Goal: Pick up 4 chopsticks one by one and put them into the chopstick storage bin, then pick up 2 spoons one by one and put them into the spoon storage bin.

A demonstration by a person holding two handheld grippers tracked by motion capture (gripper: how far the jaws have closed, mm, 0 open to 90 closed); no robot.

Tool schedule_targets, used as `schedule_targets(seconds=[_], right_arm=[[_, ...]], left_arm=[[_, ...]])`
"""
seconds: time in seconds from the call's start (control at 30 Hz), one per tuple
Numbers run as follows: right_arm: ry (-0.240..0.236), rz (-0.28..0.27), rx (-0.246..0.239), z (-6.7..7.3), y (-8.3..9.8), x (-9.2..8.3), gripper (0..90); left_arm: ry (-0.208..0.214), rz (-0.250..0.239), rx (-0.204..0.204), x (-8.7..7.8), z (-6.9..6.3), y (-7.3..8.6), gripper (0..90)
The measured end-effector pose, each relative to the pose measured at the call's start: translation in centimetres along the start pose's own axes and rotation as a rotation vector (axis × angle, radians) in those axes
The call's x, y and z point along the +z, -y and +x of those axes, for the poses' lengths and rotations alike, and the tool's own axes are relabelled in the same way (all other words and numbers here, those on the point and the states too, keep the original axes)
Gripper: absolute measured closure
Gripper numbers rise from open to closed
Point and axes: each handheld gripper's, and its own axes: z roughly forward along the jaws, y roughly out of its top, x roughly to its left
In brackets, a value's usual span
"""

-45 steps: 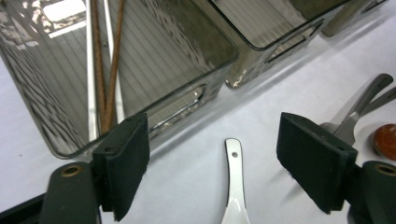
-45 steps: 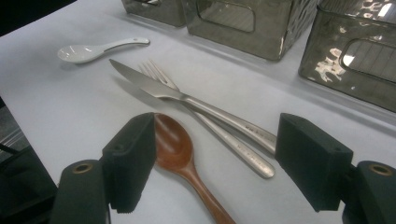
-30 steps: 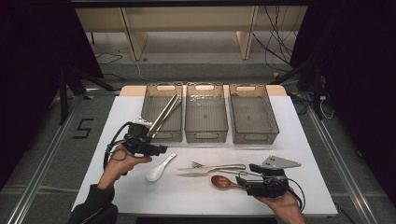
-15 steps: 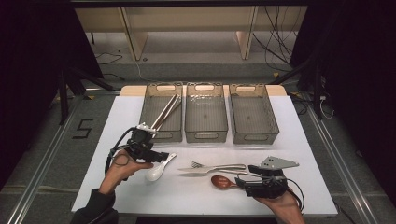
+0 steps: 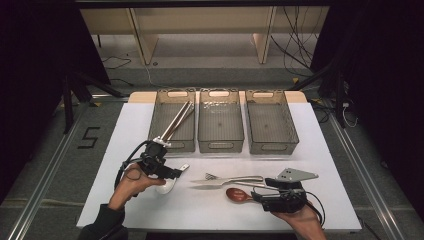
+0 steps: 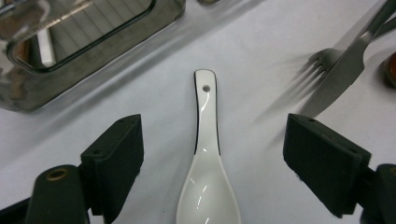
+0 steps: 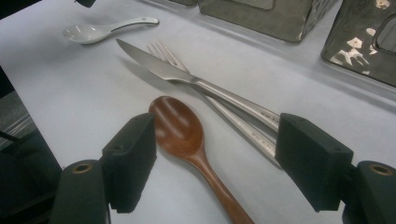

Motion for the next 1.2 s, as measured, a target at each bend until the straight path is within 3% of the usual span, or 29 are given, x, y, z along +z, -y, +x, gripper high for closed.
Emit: schedule_targets(seconds=[1.2], right_arm=[[0.012, 0.0, 0.019, -0.3, 0.4, -0.3, 29.9]], left_arm=[[-0.011, 0.073, 0.026, 3.0, 0.0, -0.5, 28.0]])
